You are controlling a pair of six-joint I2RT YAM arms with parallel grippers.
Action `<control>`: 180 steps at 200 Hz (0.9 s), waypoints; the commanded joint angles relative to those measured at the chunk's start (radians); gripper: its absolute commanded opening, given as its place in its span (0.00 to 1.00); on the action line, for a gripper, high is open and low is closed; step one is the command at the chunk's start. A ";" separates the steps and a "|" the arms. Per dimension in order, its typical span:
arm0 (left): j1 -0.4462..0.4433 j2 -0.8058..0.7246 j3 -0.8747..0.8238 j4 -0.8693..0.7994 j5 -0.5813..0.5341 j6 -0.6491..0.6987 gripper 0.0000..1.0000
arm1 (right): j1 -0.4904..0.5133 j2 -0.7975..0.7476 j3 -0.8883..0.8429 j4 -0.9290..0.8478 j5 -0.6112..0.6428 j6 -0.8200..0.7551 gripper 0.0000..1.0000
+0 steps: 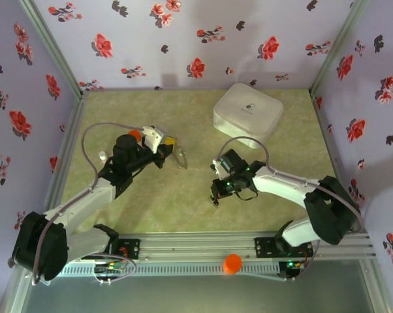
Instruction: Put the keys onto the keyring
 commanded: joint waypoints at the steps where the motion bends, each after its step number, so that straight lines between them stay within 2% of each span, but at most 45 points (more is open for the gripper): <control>1: -0.009 -0.016 -0.003 0.037 0.020 0.031 0.00 | -0.012 0.035 0.039 -0.003 -0.025 -0.016 0.00; 76: -0.022 -0.014 0.001 0.016 0.019 0.060 0.00 | -0.018 0.134 0.070 0.017 -0.002 -0.013 0.00; 127: -0.026 -0.016 0.001 0.011 0.018 0.067 0.00 | -0.019 0.151 0.074 0.014 -0.018 -0.014 0.14; 180: -0.027 -0.017 0.005 0.001 0.018 0.076 0.00 | -0.019 0.154 0.076 0.001 -0.012 -0.016 0.16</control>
